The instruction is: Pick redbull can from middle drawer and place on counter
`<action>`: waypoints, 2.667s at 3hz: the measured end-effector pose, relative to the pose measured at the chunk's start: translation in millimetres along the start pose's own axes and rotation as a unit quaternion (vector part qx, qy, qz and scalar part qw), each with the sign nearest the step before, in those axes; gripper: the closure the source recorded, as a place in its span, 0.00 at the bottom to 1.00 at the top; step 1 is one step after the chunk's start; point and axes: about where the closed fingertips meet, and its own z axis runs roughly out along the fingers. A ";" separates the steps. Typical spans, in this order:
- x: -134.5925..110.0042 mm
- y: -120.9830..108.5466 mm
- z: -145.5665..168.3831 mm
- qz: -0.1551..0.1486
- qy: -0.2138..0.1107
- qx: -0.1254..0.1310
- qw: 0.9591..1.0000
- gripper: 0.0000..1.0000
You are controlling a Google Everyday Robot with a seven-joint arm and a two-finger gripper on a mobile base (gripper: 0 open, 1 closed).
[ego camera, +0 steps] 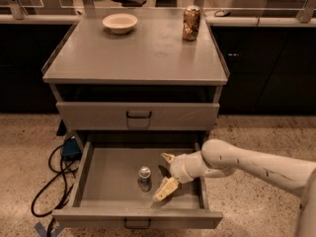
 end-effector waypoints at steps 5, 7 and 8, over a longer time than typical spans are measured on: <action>21.1 -13.4 60.3 0.034 -0.024 0.063 0.997 0.00; 7.8 0.4 103.8 0.025 -0.034 0.034 0.999 0.00; 7.8 0.5 103.8 0.025 -0.034 0.034 0.999 0.19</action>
Offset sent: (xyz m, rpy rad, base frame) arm 0.0227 0.0110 -0.0477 -0.0017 -0.0385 -0.1061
